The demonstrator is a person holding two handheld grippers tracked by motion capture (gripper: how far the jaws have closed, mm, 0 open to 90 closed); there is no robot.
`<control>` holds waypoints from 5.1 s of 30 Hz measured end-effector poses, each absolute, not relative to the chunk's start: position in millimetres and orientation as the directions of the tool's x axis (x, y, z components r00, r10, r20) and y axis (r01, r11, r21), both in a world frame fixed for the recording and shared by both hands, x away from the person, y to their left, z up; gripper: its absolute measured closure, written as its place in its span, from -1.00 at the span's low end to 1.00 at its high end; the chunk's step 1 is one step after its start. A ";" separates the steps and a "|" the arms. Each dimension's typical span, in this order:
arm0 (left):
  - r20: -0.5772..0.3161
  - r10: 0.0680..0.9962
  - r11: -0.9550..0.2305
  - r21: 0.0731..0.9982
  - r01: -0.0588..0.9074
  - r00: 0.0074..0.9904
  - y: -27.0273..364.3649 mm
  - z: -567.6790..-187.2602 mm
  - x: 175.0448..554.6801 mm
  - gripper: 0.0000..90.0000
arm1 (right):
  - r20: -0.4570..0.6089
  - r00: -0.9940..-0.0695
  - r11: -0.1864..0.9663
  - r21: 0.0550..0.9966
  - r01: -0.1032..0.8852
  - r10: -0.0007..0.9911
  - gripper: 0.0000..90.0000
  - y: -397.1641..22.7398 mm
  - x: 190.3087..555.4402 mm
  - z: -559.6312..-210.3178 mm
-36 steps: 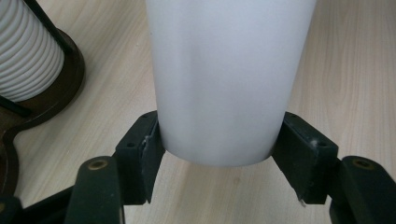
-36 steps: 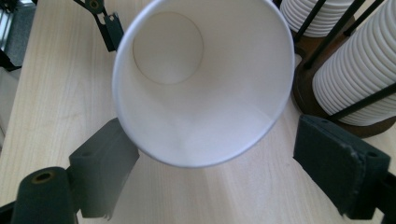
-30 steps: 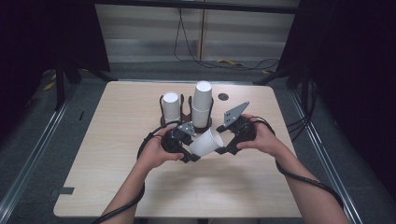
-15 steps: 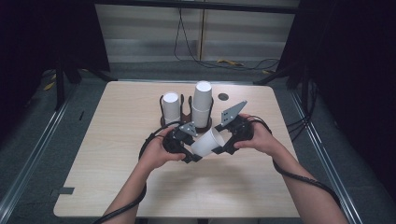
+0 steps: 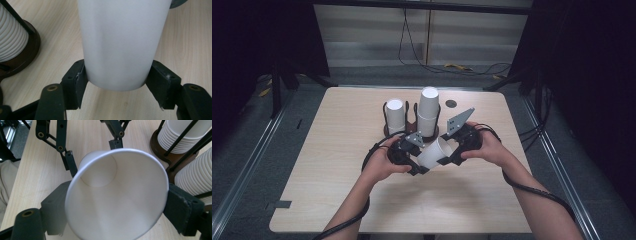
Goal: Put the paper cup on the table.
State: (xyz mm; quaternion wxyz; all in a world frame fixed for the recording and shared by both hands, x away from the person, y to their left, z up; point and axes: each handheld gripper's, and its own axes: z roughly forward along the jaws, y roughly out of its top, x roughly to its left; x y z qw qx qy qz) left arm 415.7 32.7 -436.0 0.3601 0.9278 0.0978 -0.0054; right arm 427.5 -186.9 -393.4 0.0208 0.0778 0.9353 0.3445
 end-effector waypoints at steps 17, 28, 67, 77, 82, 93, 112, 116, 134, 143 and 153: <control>-0.118 0.251 -0.693 0.671 0.264 0.961 37.3 -438.9 417.9 -0.52 | -0.006 -0.987 0.770 0.627 0.120 0.159 -0.54 -191.6 426.2 -392.8; -0.069 0.300 -0.720 0.638 0.274 0.951 51.4 -438.9 409.9 -0.58 | -0.019 -0.981 0.809 0.568 0.149 0.194 -0.54 -200.2 424.9 -393.9; -0.091 0.382 -0.659 0.671 0.340 0.920 94.4 -458.7 397.1 -0.63 | -0.053 -0.987 0.942 0.310 0.125 0.149 -0.58 -188.8 427.6 -407.5; -0.099 0.387 -0.652 0.674 0.348 0.917 93.9 -459.5 396.8 -0.63 | -0.054 -0.988 0.953 0.277 0.122 0.143 -0.61 -181.7 431.3 -406.3; -0.102 0.393 -0.647 0.676 0.353 0.914 96.0 -460.5 395.9 -0.63 | -0.053 -0.990 0.960 0.256 0.114 0.132 -0.61 -175.0 432.8 -405.7; -0.104 0.395 -0.651 0.669 0.358 0.913 99.6 -461.9 396.1 -0.63 | -0.048 -0.994 0.975 0.202 0.091 0.103 -0.62 -160.7 438.0 -404.7; -0.116 0.402 -0.642 0.671 0.370 0.908 101.0 -464.4 395.1 -0.63 | -0.027 -0.993 0.966 0.235 0.109 0.118 -0.67 -160.8 441.7 -401.9; -0.125 0.412 -0.638 0.668 0.384 0.903 101.7 -463.7 394.4 -0.63 | -0.015 -0.990 0.957 0.259 0.130 0.139 -0.68 -164.8 440.5 -398.6; -0.123 0.411 -0.638 0.669 0.381 0.903 100.7 -464.0 392.5 -0.63 | -0.015 -0.977 0.913 0.359 0.195 0.215 -0.69 -209.6 425.3 -401.7; -0.122 0.413 -0.639 0.667 0.383 0.903 101.5 -464.0 393.1 -0.63 | -0.014 -0.969 0.886 0.407 0.220 0.247 -0.69 -237.2 418.3 -410.4; -0.129 0.417 -0.637 0.665 0.390 0.900 101.9 -466.1 393.7 -0.63 | -0.002 -0.948 0.830 0.484 0.278 0.318 -0.69 -258.5 408.4 -421.3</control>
